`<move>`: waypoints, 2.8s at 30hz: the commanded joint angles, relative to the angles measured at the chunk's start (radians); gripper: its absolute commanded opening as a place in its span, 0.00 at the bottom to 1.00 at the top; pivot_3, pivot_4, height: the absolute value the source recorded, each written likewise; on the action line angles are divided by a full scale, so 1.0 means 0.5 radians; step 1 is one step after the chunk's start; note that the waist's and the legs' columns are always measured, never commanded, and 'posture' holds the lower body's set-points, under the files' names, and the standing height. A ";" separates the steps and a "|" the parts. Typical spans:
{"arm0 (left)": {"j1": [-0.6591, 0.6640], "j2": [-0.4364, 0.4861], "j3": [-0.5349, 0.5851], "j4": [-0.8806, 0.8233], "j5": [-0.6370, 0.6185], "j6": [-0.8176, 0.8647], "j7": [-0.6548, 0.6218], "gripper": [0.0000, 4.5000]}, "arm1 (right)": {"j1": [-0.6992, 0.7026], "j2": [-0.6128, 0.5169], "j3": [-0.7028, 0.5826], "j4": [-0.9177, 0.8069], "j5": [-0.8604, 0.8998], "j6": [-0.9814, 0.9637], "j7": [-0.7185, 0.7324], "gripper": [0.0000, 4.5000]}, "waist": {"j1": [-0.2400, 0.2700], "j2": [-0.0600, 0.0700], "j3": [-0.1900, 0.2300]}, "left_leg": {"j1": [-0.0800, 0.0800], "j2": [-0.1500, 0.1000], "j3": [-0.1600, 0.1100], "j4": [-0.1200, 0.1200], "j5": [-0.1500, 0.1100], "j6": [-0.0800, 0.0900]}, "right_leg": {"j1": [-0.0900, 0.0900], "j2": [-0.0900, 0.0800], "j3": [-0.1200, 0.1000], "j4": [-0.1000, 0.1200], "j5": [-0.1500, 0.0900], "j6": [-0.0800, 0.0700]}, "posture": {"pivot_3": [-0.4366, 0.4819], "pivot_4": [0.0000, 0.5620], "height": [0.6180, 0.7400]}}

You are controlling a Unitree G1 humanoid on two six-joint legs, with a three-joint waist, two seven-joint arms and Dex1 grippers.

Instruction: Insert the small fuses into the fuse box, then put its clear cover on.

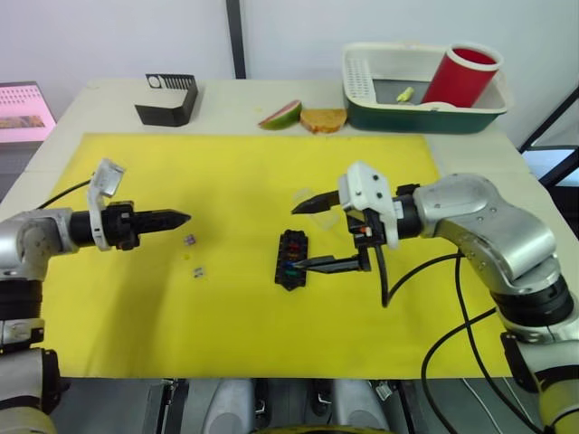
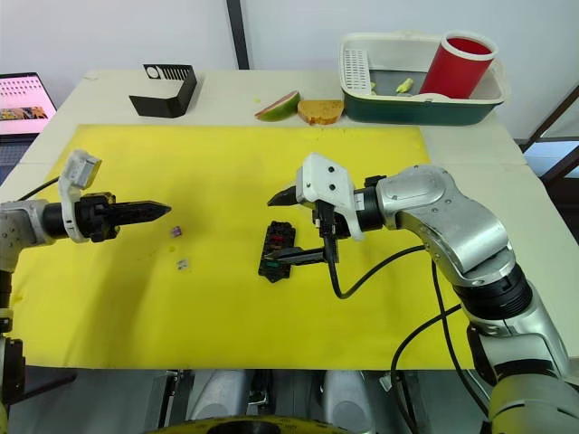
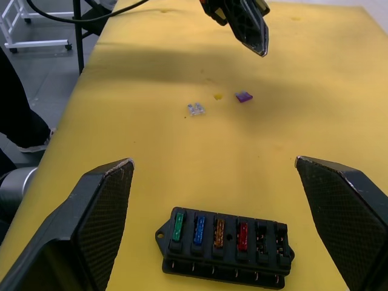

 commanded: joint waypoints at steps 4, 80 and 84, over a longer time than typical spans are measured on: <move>-0.066 0.026 -0.100 0.348 0.086 0.000 -0.016 0.24 | -0.005 0.016 -0.019 -0.038 0.003 -0.034 -0.008 1.00 | 0.002 0.000 0.000 | 0.000 0.000 0.000 0.000 0.000 0.000 | 0.000 0.000 0.000 0.000 0.000 0.000 | 0.48 0.27 1.00; -0.179 -0.186 -0.401 0.878 0.403 -0.072 -0.290 0.16 | 0.022 -0.012 -0.011 -0.088 -0.058 -0.007 -0.052 1.00 | 0.000 -0.001 -0.001 | 0.000 0.000 0.000 0.000 0.000 0.000 | 0.000 0.000 0.000 0.001 0.000 0.000 | 0.48 0.27 1.00; -0.190 -0.212 -0.398 0.896 0.411 -0.091 -0.253 0.16 | 0.025 -0.014 -0.011 -0.087 -0.060 -0.005 -0.053 1.00 | 0.002 -0.001 -0.001 | 0.001 0.000 0.000 0.000 0.000 0.000 | 0.000 0.000 0.000 0.000 0.000 0.000 | 0.48 0.27 1.00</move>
